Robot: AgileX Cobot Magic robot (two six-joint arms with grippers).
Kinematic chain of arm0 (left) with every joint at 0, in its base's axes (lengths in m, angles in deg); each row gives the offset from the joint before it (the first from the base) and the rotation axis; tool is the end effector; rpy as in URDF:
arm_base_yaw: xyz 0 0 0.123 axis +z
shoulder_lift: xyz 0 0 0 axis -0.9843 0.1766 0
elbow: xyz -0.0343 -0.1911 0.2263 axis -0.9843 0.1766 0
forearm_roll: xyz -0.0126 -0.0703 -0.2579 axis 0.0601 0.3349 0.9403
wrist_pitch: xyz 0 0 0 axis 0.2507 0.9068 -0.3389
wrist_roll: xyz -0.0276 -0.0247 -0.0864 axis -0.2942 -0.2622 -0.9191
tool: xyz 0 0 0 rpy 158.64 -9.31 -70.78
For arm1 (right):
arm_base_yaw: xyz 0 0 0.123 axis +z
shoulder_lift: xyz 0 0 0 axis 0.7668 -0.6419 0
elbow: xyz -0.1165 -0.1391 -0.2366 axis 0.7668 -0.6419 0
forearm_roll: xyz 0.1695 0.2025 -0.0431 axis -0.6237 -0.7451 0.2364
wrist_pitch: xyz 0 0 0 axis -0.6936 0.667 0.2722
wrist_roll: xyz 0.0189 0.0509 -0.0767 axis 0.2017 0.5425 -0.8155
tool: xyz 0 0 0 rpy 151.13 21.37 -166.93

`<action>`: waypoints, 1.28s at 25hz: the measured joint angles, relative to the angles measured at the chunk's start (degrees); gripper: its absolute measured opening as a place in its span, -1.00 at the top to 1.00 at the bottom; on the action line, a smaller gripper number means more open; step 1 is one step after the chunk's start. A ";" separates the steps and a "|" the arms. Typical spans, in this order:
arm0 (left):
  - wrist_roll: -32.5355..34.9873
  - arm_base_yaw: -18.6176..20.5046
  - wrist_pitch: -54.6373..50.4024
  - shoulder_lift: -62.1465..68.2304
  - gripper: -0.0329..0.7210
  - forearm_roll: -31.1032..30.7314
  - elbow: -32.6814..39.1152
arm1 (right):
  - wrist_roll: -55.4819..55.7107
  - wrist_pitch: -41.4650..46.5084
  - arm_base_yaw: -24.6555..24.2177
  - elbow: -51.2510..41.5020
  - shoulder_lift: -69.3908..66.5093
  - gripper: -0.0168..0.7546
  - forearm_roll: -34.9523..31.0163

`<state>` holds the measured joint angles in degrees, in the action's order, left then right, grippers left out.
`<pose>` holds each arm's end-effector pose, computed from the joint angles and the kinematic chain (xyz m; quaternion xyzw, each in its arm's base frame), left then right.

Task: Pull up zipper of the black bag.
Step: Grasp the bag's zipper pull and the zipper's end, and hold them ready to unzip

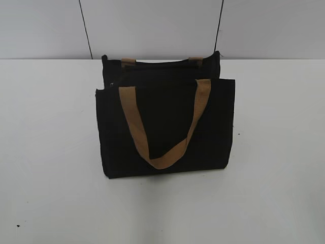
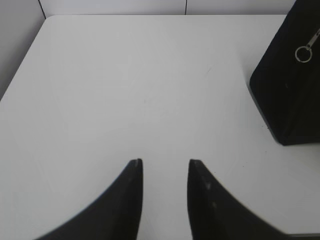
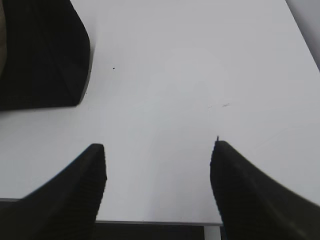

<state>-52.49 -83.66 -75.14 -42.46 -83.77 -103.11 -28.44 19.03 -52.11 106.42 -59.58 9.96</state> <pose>-0.0065 -0.0013 0.2910 0.0468 0.8436 -0.0174 0.5347 -0.0021 0.0093 0.2767 -0.0290 0.8624 0.0217 0.5049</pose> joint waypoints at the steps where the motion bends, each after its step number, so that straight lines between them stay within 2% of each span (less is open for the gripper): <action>1: 0.00 0.00 0.00 0.00 0.27 0.00 0.00 | 0.00 0.00 0.00 0.00 0.00 -0.35 0.00; 29: 0.00 0.00 0.06 0.00 0.27 0.00 0.00 | 0.00 0.00 0.00 0.00 0.00 -0.35 0.00; 32: 0.00 0.00 0.63 0.47 0.19 0.00 -0.25 | 0.00 0.00 0.00 0.00 0.00 -0.35 0.00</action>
<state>-52.49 -83.66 -74.51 -41.99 -83.77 -103.36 -28.44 19.03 -52.11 106.42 -59.58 9.96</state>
